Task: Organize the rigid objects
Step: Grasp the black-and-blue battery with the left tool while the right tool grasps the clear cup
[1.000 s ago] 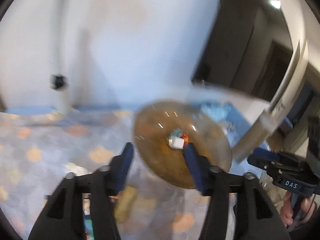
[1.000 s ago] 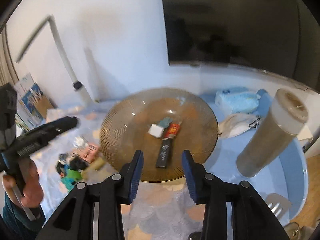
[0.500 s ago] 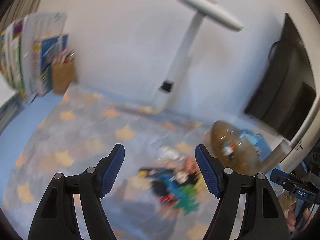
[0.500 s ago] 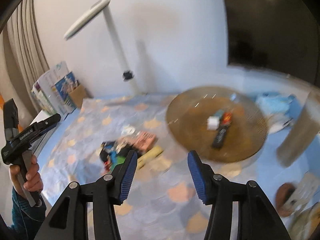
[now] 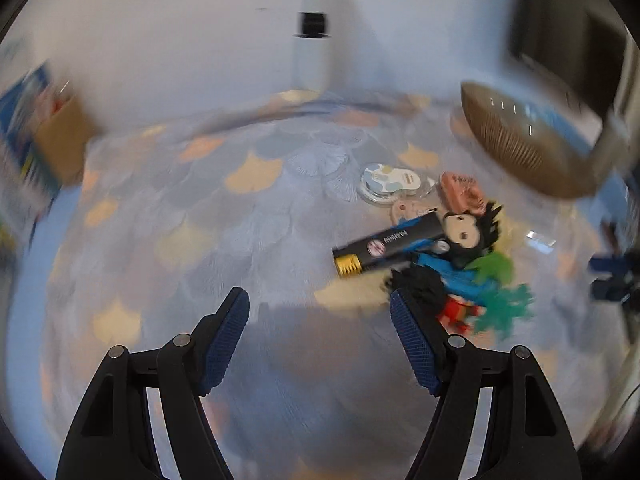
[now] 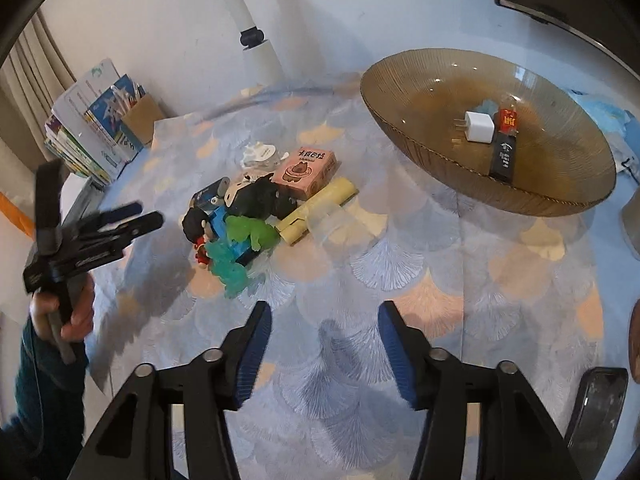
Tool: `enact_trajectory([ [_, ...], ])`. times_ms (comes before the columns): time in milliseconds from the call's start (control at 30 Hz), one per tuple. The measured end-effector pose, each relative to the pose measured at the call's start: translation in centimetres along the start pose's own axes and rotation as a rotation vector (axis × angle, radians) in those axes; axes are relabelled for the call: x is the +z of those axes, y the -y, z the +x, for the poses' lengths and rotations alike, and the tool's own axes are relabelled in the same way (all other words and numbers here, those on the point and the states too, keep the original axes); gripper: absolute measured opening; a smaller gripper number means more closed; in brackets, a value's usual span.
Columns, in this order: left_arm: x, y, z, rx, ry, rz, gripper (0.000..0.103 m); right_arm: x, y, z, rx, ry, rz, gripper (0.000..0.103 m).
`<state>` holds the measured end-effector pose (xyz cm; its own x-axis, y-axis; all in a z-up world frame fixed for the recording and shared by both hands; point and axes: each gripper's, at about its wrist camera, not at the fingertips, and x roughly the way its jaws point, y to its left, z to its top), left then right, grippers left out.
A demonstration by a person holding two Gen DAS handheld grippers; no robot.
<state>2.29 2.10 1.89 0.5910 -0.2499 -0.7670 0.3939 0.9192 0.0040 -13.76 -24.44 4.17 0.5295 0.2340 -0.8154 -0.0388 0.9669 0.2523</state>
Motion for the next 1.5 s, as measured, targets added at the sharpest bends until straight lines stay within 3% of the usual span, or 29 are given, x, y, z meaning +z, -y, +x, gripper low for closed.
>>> enact_trajectory([
  [200,2.0,0.0,4.3,-0.082,-0.106,0.165,0.071,0.7,0.4,1.4,-0.018,-0.025,0.001,0.059],
  [400,3.3,1.2,5.3,-0.194,-0.088,0.219,0.069,1.3,0.9,3.1,-0.028,-0.052,0.011,0.059],
  [533,4.0,2.5,6.0,-0.236,-0.086,0.263,0.059,2.4,0.7,3.9,-0.030,-0.046,-0.003,0.059],
  [567,4.1,2.8,6.2,-0.250,-0.091,0.271,0.051,2.6,0.7,4.0,-0.031,-0.042,-0.008,0.059],
  [700,4.4,3.8,6.4,-0.246,-0.074,0.299,0.036,3.8,0.7,4.7,-0.028,-0.024,-0.013,0.059],
  [767,4.4,3.6,6.3,-0.267,-0.068,0.274,0.020,4.4,0.7,5.1,-0.023,-0.019,-0.017,0.059],
  [1033,3.0,0.9,4.4,-0.215,-0.056,0.061,0.017,5.6,0.0,7.2,-0.047,-0.010,-0.077,0.059],
  [1100,2.2,0.2,3.3,-0.204,-0.058,0.004,0.017,5.3,-0.7,7.0,-0.059,0.005,-0.110,0.046],
  [1167,1.5,0.0,2.6,-0.207,-0.056,-0.030,0.017,4.9,-1.4,6.5,-0.062,0.018,-0.134,0.042],
  [1333,-0.9,-0.3,0.2,-0.166,-0.060,-0.109,0.017,2.7,-2.4,3.7,-0.077,0.059,-0.174,0.042],
  [1500,-4.0,0.1,-1.5,-0.138,-0.083,-0.155,0.018,-1.1,-1.9,1.4,-0.082,0.044,-0.160,0.042],
])
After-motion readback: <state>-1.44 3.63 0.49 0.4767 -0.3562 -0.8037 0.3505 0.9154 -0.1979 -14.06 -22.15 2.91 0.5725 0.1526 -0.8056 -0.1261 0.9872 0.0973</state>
